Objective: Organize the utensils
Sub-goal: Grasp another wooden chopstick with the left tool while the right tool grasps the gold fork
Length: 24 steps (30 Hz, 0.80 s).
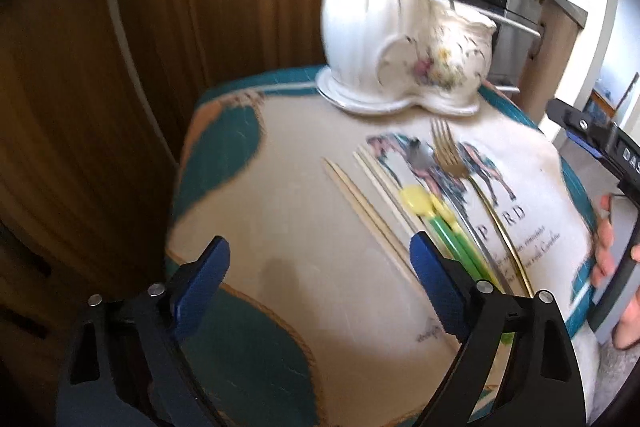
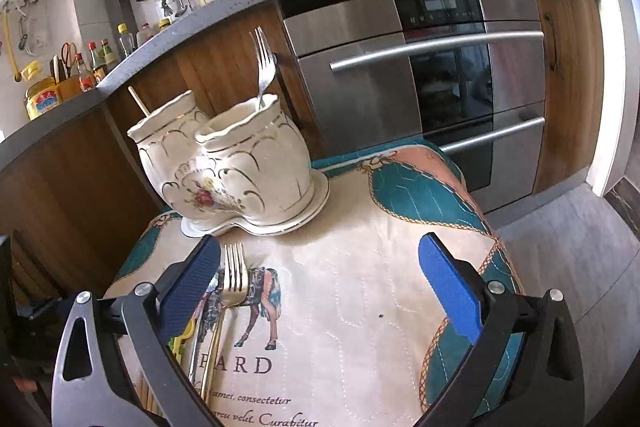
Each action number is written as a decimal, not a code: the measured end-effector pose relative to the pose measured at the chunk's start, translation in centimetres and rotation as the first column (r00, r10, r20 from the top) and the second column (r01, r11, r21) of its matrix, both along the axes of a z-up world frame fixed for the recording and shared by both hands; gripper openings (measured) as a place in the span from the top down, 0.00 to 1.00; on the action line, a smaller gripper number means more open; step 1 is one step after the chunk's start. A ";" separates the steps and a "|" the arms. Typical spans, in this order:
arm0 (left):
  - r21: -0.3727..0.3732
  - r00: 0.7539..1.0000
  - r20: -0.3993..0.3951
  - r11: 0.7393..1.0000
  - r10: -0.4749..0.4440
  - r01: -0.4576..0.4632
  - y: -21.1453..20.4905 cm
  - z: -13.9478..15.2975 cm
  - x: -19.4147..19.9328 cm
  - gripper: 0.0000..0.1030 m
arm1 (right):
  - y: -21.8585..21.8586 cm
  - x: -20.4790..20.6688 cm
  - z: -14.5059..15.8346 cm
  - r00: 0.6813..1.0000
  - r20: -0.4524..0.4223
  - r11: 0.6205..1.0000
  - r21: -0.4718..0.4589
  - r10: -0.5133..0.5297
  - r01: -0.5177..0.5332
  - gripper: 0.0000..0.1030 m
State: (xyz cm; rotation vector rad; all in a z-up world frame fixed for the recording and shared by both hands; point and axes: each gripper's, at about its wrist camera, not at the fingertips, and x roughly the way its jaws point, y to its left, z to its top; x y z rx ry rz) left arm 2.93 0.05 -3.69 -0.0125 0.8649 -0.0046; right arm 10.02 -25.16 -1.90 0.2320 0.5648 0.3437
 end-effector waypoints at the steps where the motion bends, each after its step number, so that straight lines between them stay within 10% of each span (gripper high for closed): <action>1: 0.000 1.000 -0.018 1.000 -0.007 0.007 -0.3 -0.2 0.2 0.25 | 0.0 0.0 0.0 1.000 -0.001 1.000 0.000 0.003 -0.003 0.05; 19: -0.007 0.994 -0.107 1.000 -0.015 0.015 -1.9 -1.1 2.5 0.76 | 0.8 -0.6 0.3 0.998 0.035 0.998 -0.051 0.046 -0.045 0.05; 24: 0.040 0.991 -0.133 0.999 -0.031 0.036 -2.5 -1.3 3.9 0.76 | 1.3 -0.7 0.2 0.997 0.032 0.996 -0.072 0.063 -0.061 0.05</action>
